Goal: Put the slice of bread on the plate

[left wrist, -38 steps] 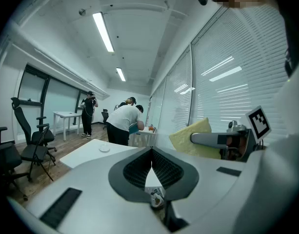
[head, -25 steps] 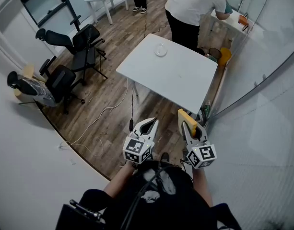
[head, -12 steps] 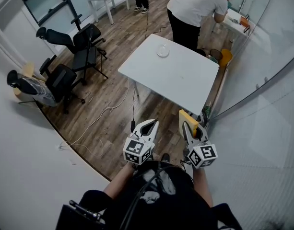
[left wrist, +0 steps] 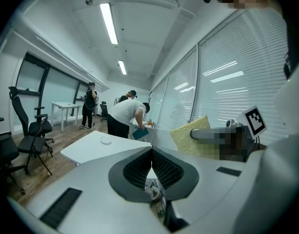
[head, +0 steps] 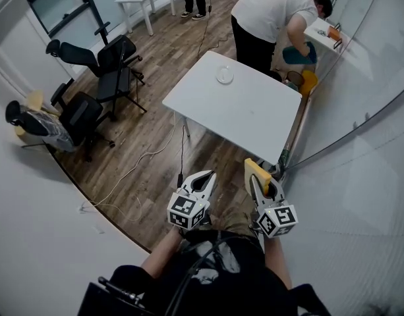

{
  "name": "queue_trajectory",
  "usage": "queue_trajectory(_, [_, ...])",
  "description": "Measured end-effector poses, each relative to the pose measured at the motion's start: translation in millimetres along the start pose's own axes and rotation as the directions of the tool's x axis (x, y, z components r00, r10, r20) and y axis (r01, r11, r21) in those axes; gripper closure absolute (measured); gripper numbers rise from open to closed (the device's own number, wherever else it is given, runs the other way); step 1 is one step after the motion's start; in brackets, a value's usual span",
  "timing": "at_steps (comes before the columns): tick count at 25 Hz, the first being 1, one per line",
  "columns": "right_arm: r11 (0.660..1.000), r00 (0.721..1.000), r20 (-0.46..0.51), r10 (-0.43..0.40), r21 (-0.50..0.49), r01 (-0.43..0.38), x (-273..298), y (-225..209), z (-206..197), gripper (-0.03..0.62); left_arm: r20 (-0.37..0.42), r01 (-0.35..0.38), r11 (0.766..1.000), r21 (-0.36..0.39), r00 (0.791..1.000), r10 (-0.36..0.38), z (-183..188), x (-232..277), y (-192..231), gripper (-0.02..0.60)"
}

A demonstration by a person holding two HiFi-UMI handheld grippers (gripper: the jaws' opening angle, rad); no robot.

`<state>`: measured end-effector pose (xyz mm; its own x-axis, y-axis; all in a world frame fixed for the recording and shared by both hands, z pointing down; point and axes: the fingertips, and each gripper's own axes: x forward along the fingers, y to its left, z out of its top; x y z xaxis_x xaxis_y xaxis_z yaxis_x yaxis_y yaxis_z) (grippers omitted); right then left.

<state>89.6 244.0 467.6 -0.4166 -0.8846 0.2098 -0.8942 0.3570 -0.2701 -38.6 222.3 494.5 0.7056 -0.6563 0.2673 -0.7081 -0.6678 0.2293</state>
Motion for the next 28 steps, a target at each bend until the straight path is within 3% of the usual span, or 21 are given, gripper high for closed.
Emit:
queue_trajectory(6, [1.000, 0.999, -0.043, 0.003, 0.019, -0.002, 25, -25, -10, 0.497, -0.020, 0.027, 1.000, -0.004, 0.999, -0.027, -2, 27, 9, 0.575])
queue_trajectory(14, [0.999, 0.999, -0.011, 0.047, 0.024, -0.047, 62, -74, 23, 0.497, -0.011, 0.012, 1.000, 0.002, 1.000, -0.012, 28, 95, 17, 0.576])
queue_trajectory(18, [0.997, 0.997, -0.012, 0.073, 0.013, -0.073, 76, -101, 31, 0.497, -0.005, -0.013, 0.999, 0.044, 1.000, 0.013, 42, 123, 15, 0.575])
queue_trajectory(28, [0.994, 0.993, -0.041, 0.110, 0.030, -0.109, 124, -140, 42, 0.497, -0.007, -0.082, 0.996, 0.027, 0.997, 0.082, 61, 173, 56, 0.576])
